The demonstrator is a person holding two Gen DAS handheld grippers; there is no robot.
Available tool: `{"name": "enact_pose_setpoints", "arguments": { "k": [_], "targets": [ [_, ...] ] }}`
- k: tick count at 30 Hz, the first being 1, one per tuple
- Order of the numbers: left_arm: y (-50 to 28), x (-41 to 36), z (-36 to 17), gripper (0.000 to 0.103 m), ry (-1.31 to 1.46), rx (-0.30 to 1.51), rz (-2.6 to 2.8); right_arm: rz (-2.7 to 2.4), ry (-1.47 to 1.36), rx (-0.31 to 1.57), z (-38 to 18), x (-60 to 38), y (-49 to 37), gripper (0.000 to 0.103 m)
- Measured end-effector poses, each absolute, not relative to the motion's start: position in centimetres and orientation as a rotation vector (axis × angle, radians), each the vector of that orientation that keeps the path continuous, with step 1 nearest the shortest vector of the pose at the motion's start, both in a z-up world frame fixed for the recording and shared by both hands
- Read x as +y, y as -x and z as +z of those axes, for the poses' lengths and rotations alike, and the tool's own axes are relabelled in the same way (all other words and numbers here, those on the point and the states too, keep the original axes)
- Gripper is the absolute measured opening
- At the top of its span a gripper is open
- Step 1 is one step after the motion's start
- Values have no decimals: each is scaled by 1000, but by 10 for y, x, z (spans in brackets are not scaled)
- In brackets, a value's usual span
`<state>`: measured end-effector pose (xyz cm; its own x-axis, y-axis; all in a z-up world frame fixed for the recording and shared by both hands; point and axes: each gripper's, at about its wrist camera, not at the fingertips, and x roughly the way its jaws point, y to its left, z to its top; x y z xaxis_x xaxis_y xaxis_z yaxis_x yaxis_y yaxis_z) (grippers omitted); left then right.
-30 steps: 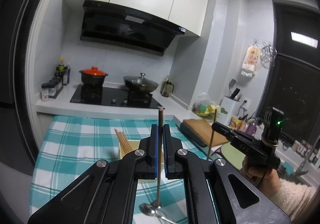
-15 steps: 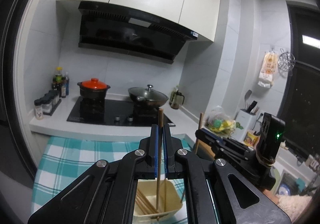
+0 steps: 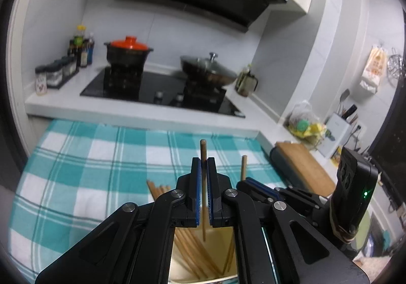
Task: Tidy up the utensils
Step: 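Lower the left tool's chopstick into the holder and open while the right tool releases its own, then move both tools back toward the two steel spoons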
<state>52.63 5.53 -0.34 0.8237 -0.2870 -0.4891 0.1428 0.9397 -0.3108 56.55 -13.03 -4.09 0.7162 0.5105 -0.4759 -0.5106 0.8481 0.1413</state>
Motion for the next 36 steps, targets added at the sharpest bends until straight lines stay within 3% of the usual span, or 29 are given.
{"name": "enact_pose_setpoints", "arguments": {
  "k": [5, 7, 8, 9, 13, 17, 21, 24, 29, 36],
  "targets": [
    [-545, 50, -24, 3, 248, 632, -226, 561, 28, 638, -68, -118, -577, 8],
    [-558, 51, -32, 16, 253, 682, -208, 542, 16, 654, -71, -118, -581, 9],
    [-562, 53, -34, 37, 263, 707, -194, 537, 8, 657, -71, -118, -580, 9],
    [-563, 57, -35, 48, 277, 713, -180, 530, -3, 656, -69, -119, -579, 12],
    [-535, 73, -20, 53, 337, 688, -192, 511, -21, 614, -43, -131, -561, 19],
    [-474, 79, 1, 68, 267, 667, -208, 508, 16, 560, -11, -153, -517, 28],
    [-392, 85, 4, 83, 155, 688, -227, 504, 105, 575, 4, -180, -449, 29],
    [-329, 88, -18, 89, 110, 734, -228, 482, 181, 630, -15, -201, -391, 29],
    [-250, 69, -95, 91, 176, 868, -202, 424, 207, 766, -95, -237, -284, 29],
    [-232, 7, -173, 91, 202, 1006, -242, 350, 76, 908, -179, -260, -220, 29]
  ]
}}
